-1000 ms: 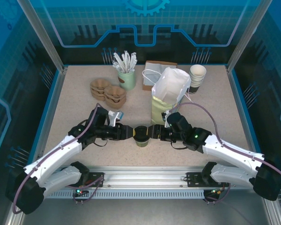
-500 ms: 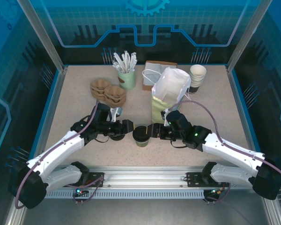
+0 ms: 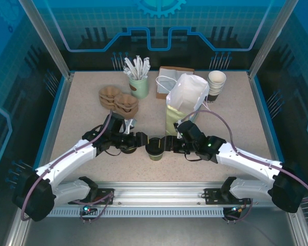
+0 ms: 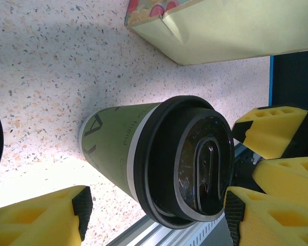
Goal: Pack the takeout coffee
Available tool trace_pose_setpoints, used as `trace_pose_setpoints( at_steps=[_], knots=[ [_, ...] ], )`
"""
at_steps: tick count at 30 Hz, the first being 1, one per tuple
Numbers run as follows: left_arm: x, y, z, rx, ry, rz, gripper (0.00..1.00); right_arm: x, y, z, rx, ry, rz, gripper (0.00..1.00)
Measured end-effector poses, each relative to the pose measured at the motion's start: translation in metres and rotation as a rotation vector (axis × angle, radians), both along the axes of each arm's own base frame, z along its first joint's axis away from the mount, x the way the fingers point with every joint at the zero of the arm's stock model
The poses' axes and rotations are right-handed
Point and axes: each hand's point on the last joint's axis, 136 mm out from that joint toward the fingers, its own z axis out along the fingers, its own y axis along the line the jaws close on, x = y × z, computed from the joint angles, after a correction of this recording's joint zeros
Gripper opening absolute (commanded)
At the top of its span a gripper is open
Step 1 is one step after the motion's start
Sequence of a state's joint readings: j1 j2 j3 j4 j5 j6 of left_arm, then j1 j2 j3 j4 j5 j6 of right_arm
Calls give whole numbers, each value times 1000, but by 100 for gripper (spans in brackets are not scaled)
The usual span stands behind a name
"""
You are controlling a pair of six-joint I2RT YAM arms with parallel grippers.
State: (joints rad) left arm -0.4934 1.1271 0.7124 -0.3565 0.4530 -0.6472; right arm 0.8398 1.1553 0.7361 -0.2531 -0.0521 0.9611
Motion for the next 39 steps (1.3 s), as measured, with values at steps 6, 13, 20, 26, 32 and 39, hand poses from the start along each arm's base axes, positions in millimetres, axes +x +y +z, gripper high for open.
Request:
trace_pose_setpoints(
  at_steps=[6,13,20,26,32,39],
  knots=[
    [-1,-2,-2,-2,6,-19,66,0,2,-1,-4,3,4,59],
    [-2,-3,-7,5,14,-34,66,1,1,-2,-9,0,-1,57],
    [-3,-5,-18,17,45,-59,66,2,1,-12,-38,16,-7,53],
    [-3,-9,-24,11,61,-75,66,2,1,-15,-40,22,-9,51],
    [-1,-11,-25,3,57,-80,65,1,1,-18,-38,21,-10,51],
    [0,-13,-26,-7,53,-86,65,2,1,-18,-38,16,-12,51]
  ],
)
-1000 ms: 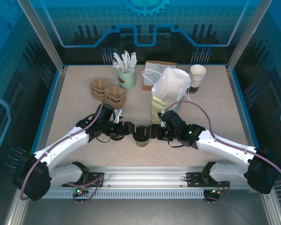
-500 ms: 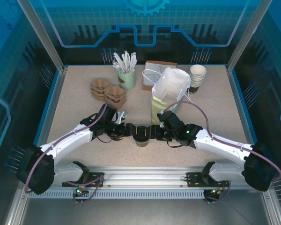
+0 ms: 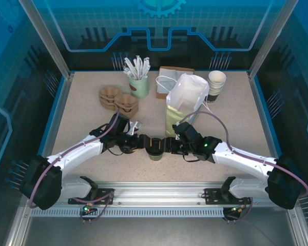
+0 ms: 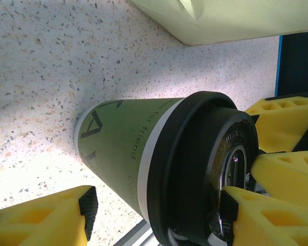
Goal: Pack the takeout coffee
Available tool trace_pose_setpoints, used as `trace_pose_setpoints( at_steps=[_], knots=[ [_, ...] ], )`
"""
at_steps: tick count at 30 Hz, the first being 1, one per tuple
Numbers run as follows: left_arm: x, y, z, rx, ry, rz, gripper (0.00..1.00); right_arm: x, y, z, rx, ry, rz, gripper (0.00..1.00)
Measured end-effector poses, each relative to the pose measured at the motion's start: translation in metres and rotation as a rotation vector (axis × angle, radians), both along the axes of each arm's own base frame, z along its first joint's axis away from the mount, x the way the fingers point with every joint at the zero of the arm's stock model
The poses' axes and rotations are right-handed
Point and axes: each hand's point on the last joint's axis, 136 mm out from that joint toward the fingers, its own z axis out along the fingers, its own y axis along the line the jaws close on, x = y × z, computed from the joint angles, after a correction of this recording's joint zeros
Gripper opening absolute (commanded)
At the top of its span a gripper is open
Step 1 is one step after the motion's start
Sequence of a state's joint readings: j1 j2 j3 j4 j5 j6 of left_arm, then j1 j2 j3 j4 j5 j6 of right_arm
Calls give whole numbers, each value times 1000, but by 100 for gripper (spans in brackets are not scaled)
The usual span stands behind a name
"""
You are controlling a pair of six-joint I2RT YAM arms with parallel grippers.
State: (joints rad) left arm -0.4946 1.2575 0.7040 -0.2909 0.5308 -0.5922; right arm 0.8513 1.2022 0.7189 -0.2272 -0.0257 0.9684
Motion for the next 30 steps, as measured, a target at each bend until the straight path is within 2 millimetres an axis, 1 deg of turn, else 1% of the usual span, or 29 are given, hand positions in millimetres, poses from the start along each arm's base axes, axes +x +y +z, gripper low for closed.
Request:
trace_pose_setpoints(
  at_steps=[11,21,30],
  knots=[
    [0,-1,-4,-17,-9,-3,63,0,0,0,0,0,1,50],
    [-1,-4,-6,-44,-28,-9,61,-3,0,-1,18,-1,-8,42],
    [-1,-4,-7,-50,-35,-10,60,-1,-1,-1,25,-2,-29,40]
  ],
)
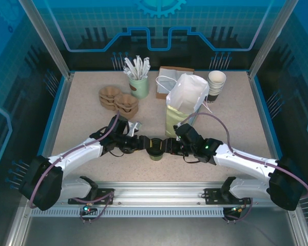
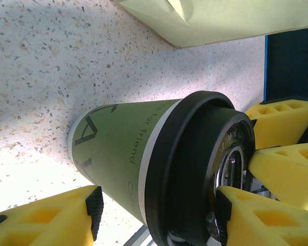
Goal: Pack the takeout coffee
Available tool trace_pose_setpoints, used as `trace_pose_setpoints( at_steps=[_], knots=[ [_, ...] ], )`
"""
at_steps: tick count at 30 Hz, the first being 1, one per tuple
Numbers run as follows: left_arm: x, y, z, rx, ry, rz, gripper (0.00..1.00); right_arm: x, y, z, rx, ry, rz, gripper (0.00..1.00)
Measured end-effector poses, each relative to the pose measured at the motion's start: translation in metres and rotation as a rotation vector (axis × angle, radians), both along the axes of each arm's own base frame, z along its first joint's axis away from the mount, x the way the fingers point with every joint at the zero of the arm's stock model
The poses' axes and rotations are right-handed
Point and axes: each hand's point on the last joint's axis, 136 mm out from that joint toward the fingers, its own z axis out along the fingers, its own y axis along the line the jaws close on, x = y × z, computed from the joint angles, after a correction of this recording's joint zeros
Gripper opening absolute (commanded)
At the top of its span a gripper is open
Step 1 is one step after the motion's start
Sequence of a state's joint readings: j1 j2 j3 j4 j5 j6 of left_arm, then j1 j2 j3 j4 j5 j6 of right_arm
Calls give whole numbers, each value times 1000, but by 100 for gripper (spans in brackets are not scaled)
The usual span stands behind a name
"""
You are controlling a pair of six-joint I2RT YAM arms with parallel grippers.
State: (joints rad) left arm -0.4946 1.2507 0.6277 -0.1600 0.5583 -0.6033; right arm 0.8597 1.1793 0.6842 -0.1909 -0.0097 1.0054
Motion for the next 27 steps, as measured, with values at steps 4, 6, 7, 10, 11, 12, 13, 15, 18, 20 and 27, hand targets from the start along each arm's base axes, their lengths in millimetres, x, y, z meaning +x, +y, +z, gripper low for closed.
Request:
trace_pose_setpoints(
  at_steps=[4,6,7,10,11,12,13,15,18,20,27],
  knots=[
    [0,0,-1,-3,-5,0,59,0,0,-1,-1,8,-9,38],
    [0,0,-2,-5,-8,0,59,0,0,-1,3,14,-16,36],
    [0,0,-2,-6,-10,0,59,0,0,-1,5,16,-18,35],
    [0,0,-2,-9,-15,0,59,0,0,-1,10,22,-26,35],
    [0,0,-2,-10,-17,0,59,0,0,-1,12,24,-29,35],
    [0,0,-2,-10,-18,0,59,0,0,-2,14,26,-31,34],
    [0,0,-2,-10,-18,0,59,1,0,-1,17,26,-33,34],
    [0,0,-2,-10,-19,0,59,1,0,-1,18,27,-34,33],
    [-1,0,-2,-10,-19,0,59,1,0,-1,20,30,-38,33],
    [-1,0,-2,-10,-20,0,59,1,1,-1,22,30,-37,33],
    [0,2,0,-4,-22,5,59,2,2,0,25,20,-29,33]
  ],
)
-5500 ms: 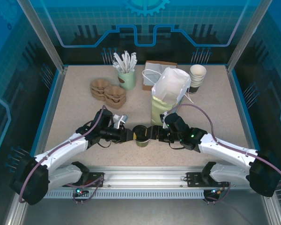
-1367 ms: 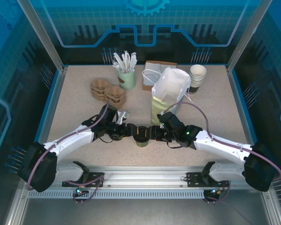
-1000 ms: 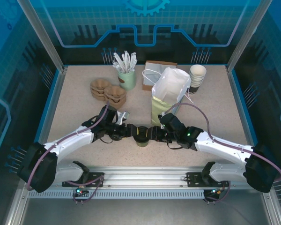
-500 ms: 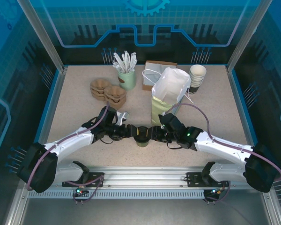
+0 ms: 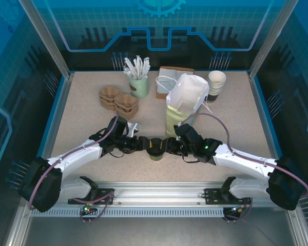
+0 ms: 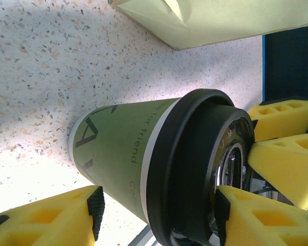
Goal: Pack the takeout coffee
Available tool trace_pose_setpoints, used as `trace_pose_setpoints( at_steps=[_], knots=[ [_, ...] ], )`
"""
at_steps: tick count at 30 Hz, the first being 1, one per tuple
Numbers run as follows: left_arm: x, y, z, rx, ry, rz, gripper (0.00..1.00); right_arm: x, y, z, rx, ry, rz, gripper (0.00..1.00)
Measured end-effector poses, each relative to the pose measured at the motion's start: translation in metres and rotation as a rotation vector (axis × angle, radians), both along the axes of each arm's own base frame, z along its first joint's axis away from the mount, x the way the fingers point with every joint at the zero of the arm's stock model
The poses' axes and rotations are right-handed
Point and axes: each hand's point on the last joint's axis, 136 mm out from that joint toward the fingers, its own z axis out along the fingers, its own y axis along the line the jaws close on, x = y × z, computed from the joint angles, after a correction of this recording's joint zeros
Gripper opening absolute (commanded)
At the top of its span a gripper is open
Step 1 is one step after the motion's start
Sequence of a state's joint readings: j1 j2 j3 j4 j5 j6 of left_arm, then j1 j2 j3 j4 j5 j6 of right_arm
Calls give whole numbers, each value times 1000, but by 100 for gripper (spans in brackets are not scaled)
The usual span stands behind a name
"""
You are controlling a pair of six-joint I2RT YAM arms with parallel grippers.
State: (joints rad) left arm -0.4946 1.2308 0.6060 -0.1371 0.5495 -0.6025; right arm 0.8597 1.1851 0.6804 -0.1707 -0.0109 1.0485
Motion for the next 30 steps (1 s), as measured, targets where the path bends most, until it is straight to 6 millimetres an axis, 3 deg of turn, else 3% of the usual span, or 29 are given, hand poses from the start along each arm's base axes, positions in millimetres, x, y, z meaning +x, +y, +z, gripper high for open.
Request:
trace_pose_setpoints(
  at_steps=[15,23,30],
  knots=[
    [4,4,17,61,15,8,61,2,1,3,-35,-9,24,38],
    [9,5,39,67,-31,6,62,3,2,14,-49,-19,40,44],
    [11,10,67,103,-117,7,61,3,2,35,-48,-46,58,46]
  ],
)
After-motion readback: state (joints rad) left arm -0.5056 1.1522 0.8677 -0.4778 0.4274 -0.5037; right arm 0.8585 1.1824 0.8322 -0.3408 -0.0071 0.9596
